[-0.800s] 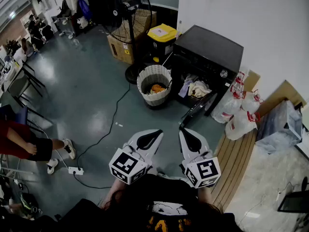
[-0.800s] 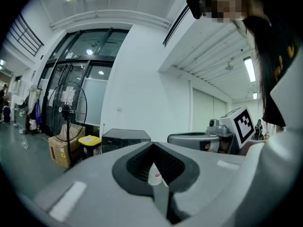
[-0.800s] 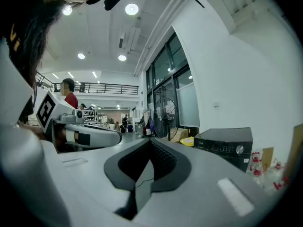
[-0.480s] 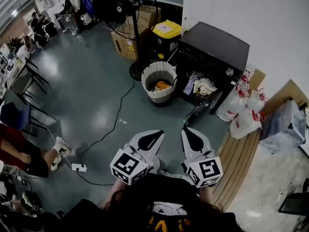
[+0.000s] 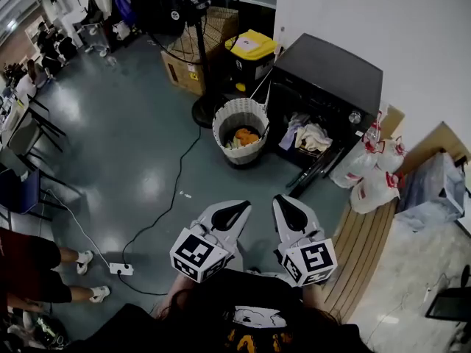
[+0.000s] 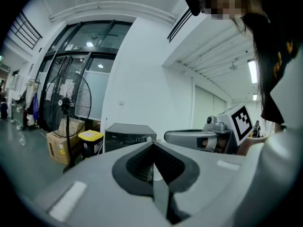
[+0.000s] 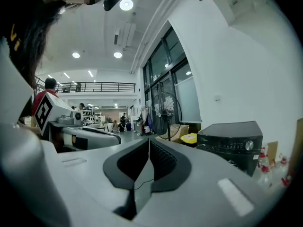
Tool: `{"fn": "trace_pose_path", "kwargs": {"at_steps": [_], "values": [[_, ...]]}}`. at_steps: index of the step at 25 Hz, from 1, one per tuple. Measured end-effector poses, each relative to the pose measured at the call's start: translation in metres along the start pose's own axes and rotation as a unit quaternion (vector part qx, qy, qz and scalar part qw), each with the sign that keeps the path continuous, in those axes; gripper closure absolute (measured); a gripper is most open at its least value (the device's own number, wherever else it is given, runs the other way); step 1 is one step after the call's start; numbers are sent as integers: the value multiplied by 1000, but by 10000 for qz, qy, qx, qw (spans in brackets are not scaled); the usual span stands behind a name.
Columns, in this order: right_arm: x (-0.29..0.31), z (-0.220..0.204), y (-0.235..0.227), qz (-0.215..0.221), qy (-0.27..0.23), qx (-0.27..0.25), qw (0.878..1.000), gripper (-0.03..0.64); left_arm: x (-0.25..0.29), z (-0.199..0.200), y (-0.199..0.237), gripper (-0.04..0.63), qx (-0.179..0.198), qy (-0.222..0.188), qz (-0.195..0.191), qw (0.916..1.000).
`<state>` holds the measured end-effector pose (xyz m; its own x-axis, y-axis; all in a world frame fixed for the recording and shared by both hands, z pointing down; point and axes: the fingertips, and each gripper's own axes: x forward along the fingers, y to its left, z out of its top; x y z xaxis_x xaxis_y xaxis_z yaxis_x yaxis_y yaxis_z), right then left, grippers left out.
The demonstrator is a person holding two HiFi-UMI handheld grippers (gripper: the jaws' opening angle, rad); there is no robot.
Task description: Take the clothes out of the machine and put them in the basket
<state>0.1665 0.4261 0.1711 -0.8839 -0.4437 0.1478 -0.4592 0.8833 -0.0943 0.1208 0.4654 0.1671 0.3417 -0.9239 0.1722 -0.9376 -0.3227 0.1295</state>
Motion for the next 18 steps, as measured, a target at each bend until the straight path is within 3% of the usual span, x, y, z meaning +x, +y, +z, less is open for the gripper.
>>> {"fn": "trace_pose_path", "kwargs": {"at_steps": [18], "values": [[176,7,-21,-852,358,450,9947,575,56,24,171,595,33,335,-961,9948]]}}
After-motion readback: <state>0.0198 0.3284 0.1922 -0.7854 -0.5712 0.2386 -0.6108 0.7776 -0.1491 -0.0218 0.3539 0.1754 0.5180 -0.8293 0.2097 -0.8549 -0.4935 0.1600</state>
